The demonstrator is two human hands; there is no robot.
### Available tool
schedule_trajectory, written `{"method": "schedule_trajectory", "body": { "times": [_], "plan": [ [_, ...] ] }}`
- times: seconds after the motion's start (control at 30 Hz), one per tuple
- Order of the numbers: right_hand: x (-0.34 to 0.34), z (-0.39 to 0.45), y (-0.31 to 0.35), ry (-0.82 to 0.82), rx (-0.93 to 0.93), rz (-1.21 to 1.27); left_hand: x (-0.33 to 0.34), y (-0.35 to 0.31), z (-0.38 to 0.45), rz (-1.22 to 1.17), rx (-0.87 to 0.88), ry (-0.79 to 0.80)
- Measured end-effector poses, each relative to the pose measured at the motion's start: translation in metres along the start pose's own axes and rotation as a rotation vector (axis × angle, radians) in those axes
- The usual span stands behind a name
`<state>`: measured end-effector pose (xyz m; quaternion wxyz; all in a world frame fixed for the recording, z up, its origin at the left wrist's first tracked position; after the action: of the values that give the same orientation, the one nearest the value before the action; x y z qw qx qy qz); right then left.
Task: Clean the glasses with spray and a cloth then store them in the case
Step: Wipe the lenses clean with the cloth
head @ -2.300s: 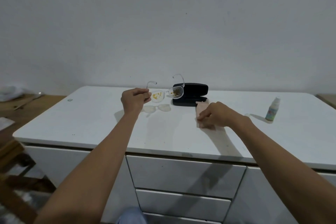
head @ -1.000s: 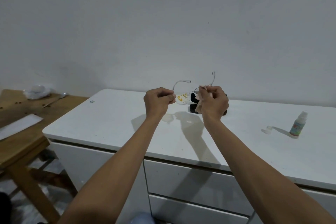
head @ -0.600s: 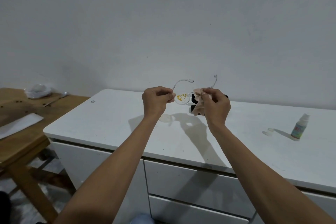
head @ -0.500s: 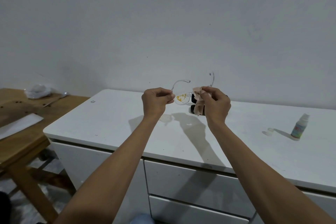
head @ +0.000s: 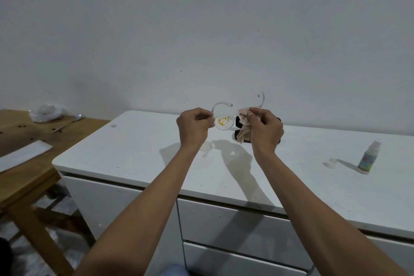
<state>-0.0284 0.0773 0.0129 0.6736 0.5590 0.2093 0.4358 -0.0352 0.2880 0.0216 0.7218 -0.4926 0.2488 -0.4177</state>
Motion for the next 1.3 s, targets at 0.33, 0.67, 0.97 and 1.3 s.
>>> {"method": "schedule_trajectory", "body": {
  "times": [0.33,0.67,0.97,1.3],
  "plan": [
    [0.01,0.003,-0.004,-0.026,0.163,0.192,0.014,-0.009,-0.01,-0.029,0.035,-0.026],
    [-0.006,0.001,-0.009,0.414,0.073,-0.045,-0.003,0.01,-0.003,-0.018,-0.036,-0.037],
    [-0.016,0.006,-0.001,0.1,0.063,-0.002,0.003,-0.007,-0.008,0.031,0.06,0.028],
    [0.008,0.011,0.027,-0.077,0.088,0.289,0.014,-0.031,-0.014,0.028,0.175,-0.002]
  ]
}}
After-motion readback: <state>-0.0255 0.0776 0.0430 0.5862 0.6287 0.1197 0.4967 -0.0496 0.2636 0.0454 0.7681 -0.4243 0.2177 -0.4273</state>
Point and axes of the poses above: each hand's wrist, its own z-axis towards the middle knuckle, its own x-axis out of the palm, y = z × x, the point moved 5 cm from there along z, towards the middle knuckle, and after that the axes turned 6 degrees about -y, right-handed, at the moved point
